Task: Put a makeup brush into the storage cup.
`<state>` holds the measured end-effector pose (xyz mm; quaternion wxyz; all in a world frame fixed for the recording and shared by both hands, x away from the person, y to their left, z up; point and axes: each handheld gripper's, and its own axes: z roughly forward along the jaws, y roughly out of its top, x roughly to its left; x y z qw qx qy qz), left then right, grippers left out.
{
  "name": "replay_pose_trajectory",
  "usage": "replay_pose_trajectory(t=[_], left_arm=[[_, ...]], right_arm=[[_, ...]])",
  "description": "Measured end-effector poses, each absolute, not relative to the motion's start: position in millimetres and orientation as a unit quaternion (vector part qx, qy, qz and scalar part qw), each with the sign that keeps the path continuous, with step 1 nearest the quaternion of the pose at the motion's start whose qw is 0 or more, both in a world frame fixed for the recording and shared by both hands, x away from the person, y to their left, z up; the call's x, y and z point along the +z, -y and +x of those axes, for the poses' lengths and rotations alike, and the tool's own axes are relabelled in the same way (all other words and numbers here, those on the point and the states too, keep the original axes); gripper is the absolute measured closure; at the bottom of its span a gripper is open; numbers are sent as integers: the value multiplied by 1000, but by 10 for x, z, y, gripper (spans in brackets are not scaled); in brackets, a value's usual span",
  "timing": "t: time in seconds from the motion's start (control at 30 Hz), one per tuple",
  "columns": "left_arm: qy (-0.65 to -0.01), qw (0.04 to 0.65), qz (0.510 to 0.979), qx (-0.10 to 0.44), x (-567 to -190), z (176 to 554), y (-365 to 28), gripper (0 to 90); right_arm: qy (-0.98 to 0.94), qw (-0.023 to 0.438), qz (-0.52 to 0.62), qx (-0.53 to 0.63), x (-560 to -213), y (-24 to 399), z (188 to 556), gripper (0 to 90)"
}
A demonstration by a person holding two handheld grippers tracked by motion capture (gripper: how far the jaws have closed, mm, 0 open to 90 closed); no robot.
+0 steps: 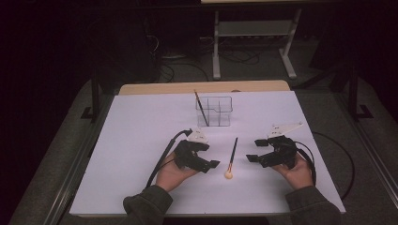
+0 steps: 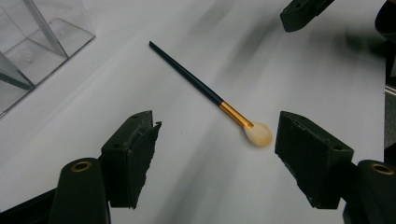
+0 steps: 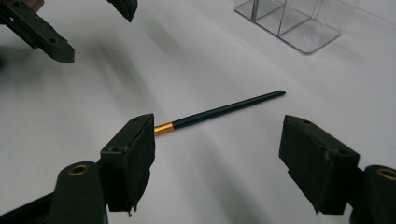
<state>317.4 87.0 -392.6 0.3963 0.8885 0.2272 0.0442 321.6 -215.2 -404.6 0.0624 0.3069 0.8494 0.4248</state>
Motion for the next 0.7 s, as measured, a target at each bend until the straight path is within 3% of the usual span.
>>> replay_pose_trajectory(t=[0.7], left_arm=[[-226,372,899,46,-3945,3194,-510,296]], right_arm=[[-844,77,310,431,-4019,2202,3190,253]])
